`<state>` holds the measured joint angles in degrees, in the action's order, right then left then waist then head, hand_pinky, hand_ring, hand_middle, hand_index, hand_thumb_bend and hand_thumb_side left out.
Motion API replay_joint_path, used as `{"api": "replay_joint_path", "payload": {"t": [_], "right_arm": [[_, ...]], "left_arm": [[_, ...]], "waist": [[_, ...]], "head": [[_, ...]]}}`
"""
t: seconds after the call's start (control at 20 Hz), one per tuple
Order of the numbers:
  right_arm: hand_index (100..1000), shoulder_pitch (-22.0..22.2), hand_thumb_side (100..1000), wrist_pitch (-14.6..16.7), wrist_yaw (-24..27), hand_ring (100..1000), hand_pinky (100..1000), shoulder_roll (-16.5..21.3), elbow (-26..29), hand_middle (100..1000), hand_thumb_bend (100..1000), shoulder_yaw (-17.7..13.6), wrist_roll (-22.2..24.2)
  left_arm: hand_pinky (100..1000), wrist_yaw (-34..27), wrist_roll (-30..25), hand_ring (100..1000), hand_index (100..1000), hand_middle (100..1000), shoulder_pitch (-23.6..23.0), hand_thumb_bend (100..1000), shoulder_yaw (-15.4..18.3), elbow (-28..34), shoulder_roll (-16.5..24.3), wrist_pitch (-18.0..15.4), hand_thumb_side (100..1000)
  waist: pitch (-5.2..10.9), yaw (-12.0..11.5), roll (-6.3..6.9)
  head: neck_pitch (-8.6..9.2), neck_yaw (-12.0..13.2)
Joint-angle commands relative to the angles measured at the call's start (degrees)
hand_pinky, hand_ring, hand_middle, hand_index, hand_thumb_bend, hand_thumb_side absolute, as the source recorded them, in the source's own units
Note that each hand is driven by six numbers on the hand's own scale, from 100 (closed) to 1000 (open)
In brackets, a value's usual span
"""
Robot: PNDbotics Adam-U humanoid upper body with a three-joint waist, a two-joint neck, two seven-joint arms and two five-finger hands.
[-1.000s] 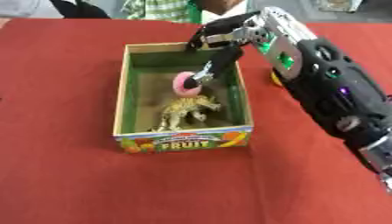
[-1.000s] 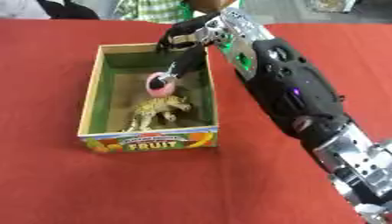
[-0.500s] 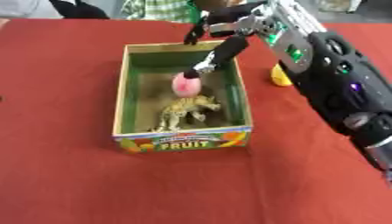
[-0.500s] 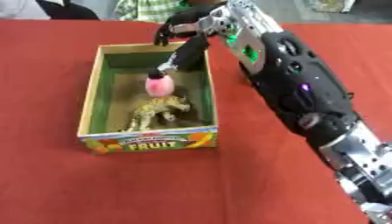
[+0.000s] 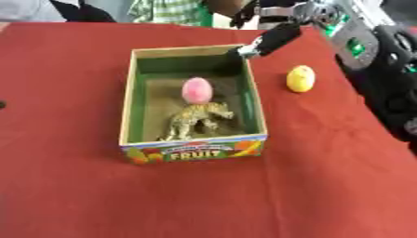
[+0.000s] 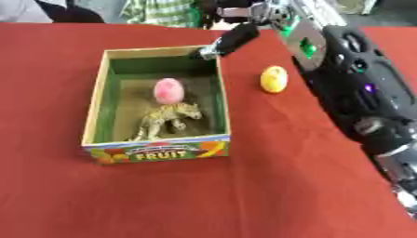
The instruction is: Pick up objects on the table and place them in the box.
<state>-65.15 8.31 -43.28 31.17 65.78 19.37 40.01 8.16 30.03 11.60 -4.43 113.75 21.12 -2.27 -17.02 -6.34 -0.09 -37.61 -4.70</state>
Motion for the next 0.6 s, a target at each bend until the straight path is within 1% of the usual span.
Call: {"api": "replay_joint_path", "payload": {"t": [0.05, 0.25, 0.6], "right_arm": [[941, 0.0, 870, -0.7, -0.4, 932, 835, 3.6, 1.4, 847, 515, -1.3, -1.1], [939, 1.5, 869, -1.4, -0.9, 931, 834, 5.2, 1.4, 846, 513, -1.9, -1.9], [913, 3.2, 862, -2.5, -1.9, 930, 832, 6.5, 0.6, 838, 514, -2.6, -2.6]], "left_arm": [[491, 0.4, 0.3, 635, 705, 670, 0.2, 100, 0.6, 0.8, 1.0, 0.0, 810], [490, 0.4, 0.3, 636, 705, 670, 0.1, 100, 0.6, 0.8, 1.0, 0.0, 810], [490, 0.4, 0.2, 637, 706, 671, 0.1, 100, 0.7, 0.8, 1.0, 0.1, 809]], "waist": [[1.44, 0.1, 0.28], [1.46, 0.3, 0.49], [1.27, 0.3, 0.83]], "head": [[0.01, 0.2], [-0.01, 0.4], [0.2, 0.3]]}}
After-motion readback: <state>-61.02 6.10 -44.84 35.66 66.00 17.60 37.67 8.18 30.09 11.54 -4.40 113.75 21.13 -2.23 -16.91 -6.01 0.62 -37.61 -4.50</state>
